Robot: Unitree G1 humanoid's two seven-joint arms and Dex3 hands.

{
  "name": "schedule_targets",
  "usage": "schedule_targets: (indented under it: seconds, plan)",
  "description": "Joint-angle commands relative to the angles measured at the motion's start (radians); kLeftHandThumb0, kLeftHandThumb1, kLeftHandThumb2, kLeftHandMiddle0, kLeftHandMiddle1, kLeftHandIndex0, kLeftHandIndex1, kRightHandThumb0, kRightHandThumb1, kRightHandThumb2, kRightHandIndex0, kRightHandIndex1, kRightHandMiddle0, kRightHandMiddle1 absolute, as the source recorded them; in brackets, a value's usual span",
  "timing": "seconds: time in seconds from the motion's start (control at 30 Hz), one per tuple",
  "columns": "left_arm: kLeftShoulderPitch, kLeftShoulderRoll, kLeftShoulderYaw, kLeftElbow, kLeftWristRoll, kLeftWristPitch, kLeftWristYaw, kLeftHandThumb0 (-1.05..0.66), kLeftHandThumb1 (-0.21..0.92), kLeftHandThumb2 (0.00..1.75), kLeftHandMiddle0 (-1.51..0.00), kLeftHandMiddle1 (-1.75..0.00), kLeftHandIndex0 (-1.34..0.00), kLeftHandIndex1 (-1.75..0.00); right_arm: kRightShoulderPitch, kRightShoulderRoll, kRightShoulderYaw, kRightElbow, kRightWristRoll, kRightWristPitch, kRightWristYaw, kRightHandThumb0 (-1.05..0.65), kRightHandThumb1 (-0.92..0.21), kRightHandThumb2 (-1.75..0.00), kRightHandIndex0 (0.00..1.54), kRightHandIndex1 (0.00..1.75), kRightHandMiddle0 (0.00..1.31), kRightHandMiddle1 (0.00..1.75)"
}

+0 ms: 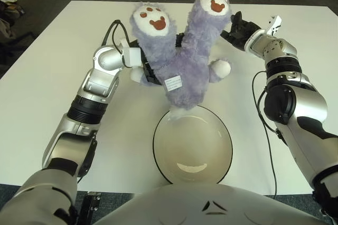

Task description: Put the doll into the plate.

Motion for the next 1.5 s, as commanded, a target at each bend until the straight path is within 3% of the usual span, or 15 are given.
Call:
schedule_targets:
  seconds: [0.0, 0.27, 0.5, 1.0, 1.07, 1.13, 1.23, 1.47]
  plan:
    - [0.010, -0.017, 0.012, 0.014, -0.064, -0.016, -0.040, 0.00, 0.05, 1.56, -0.74, -1.54, -0.76, -1.75, 0.006, -0.001, -0.004, 0.019, 0.005, -0.013, 0.004, 0.04, -0.05, -1.44, 0.06, 1.17, 0.00, 1.35]
    - [0.007, -0.049, 0.013, 0.053, -0.168, -0.017, -0.142, 0.00, 0.04, 1.61, -0.72, -1.70, -0.69, -1.75, 0.002, 0.003, -0.007, 0.040, 0.005, -0.033, -0.008, 0.02, -0.06, -1.42, 0.04, 1.15, 0.00, 1.32]
    - [-0.002, -0.065, 0.019, 0.081, -0.198, -0.037, -0.203, 0.00, 0.04, 1.61, -0.78, -1.68, -0.65, -1.75, -0.005, 0.003, -0.011, 0.055, 0.007, -0.034, -0.003, 0.03, -0.07, -1.42, 0.03, 1.16, 0.00, 1.36]
    - [-0.010, -0.055, 0.021, 0.062, -0.236, -0.001, -0.318, 0.00, 0.03, 1.62, -0.79, -1.69, -0.64, -1.75, -0.014, 0.002, -0.009, 0.066, 0.003, -0.042, 0.000, 0.05, -0.08, -1.43, 0.00, 1.13, 0.00, 1.37]
    - [-0.003, -0.044, 0.020, 0.041, -0.240, 0.018, -0.330, 0.00, 0.01, 1.63, -0.79, -1.72, -0.69, -1.70, -0.016, 0.002, -0.010, 0.068, 0.004, -0.043, -0.003, 0.04, -0.08, -1.43, 0.00, 1.13, 0.00, 1.35]
    - [0.015, -0.029, 0.026, 0.000, -0.251, 0.034, -0.337, 0.00, 0.01, 1.58, -0.79, -1.73, -0.78, -1.51, -0.017, 0.002, -0.012, 0.069, 0.006, -0.045, -0.002, 0.04, -0.07, -1.43, 0.00, 1.13, 0.00, 1.34]
    - [0.046, -0.007, 0.033, -0.061, -0.256, 0.054, -0.339, 0.00, 0.02, 1.54, -0.78, -1.74, -0.85, -1.37, -0.019, 0.002, -0.014, 0.071, 0.008, -0.050, 0.002, 0.04, -0.07, -1.43, 0.01, 1.13, 0.00, 1.34]
    - [0.051, 0.019, 0.017, -0.099, -0.208, 0.067, -0.338, 0.00, 0.05, 1.46, -0.74, -1.75, -0.91, -1.24, -0.019, 0.003, -0.015, 0.074, 0.009, -0.064, 0.011, 0.03, -0.06, -1.43, 0.03, 1.17, 0.00, 1.37]
